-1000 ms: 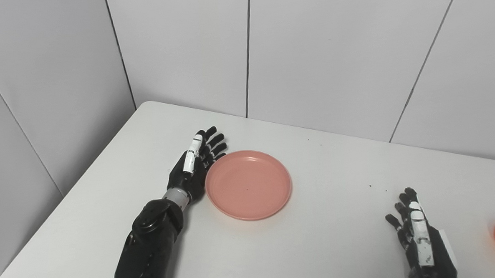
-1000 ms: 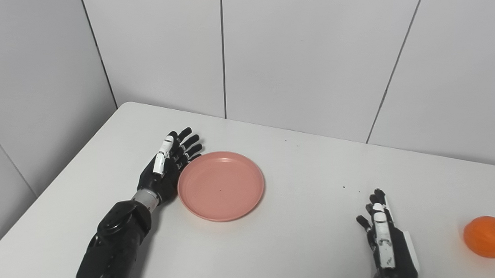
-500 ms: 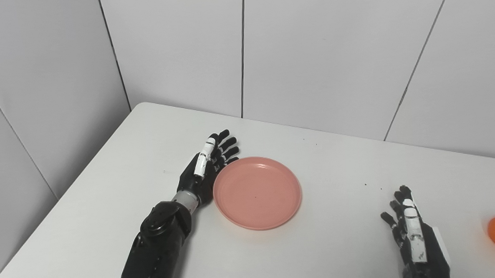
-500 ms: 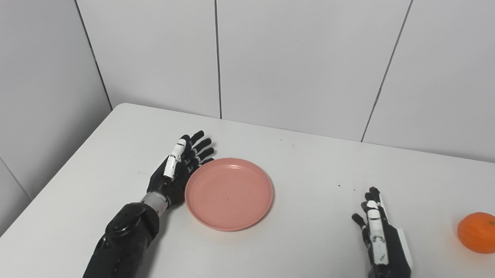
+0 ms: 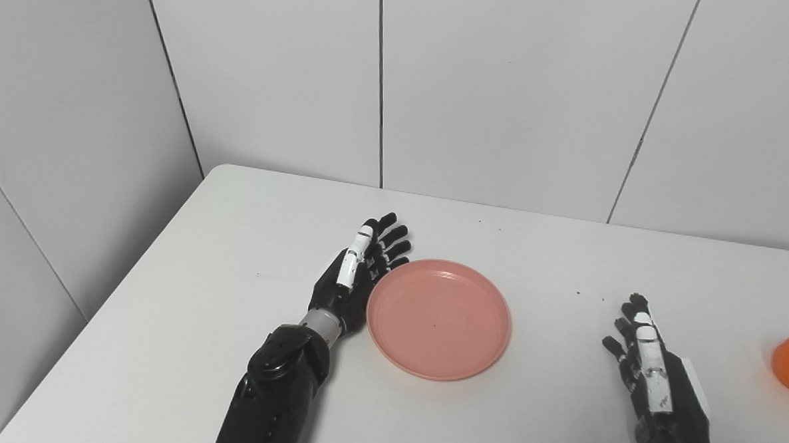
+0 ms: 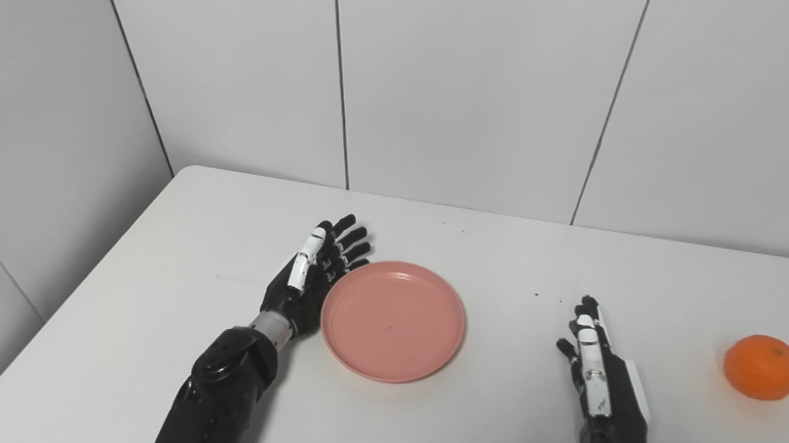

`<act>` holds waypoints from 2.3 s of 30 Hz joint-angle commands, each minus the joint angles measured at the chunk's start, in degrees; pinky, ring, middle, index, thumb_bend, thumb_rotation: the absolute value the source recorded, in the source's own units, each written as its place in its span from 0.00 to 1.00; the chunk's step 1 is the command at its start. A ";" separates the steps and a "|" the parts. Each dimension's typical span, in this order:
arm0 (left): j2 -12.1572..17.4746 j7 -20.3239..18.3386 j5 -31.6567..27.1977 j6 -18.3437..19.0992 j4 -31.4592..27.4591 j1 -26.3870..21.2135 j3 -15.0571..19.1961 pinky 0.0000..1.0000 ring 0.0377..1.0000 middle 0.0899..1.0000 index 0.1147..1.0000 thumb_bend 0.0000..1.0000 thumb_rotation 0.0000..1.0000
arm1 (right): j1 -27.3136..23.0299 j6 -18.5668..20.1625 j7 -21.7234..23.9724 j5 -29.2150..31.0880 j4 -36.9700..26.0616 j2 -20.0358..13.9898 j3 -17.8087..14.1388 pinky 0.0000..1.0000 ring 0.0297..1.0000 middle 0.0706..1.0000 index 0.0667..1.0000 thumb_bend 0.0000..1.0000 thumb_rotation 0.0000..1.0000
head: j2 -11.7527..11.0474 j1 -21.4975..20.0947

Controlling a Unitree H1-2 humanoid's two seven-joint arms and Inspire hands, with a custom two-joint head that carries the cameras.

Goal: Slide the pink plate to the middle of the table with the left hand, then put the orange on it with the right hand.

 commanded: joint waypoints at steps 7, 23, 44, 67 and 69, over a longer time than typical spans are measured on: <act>-2.18 -0.34 1.20 2.83 -2.31 0.28 -2.09 0.92 0.92 0.93 0.91 0.37 1.00 | -1.40 1.93 -0.90 -0.79 -1.97 1.25 0.41 1.00 1.00 1.00 1.00 0.21 1.00 | 1.02 -1.64; -5.12 0.65 2.50 4.80 -4.79 0.67 -3.31 0.92 0.92 0.92 0.91 0.37 1.00 | -1.59 3.00 -1.95 -3.45 -2.95 1.86 1.66 1.00 0.99 1.00 1.00 0.22 1.00 | 2.95 -5.10; -4.72 1.63 11.59 -3.02 -5.28 3.42 -5.41 0.91 0.93 0.94 0.92 0.40 1.00 | -2.37 2.37 -2.55 -4.55 -1.97 2.62 1.42 1.00 0.98 1.00 1.00 0.27 1.00 | 3.69 -12.26; -2.71 -1.00 9.50 -7.11 -0.45 3.60 -2.01 0.93 0.93 0.93 0.92 0.37 1.00 | -7.18 4.39 -3.89 -18.70 -10.96 -1.97 2.18 0.83 0.88 0.90 0.89 0.37 0.90 | 0.71 -29.63; -2.45 -1.60 8.47 -6.85 0.04 3.47 -1.44 0.93 0.93 0.93 0.92 0.37 1.00 | -7.61 5.51 -3.97 -19.73 -12.96 -2.26 1.76 0.81 0.86 0.88 0.88 0.39 0.80 | 0.25 -31.21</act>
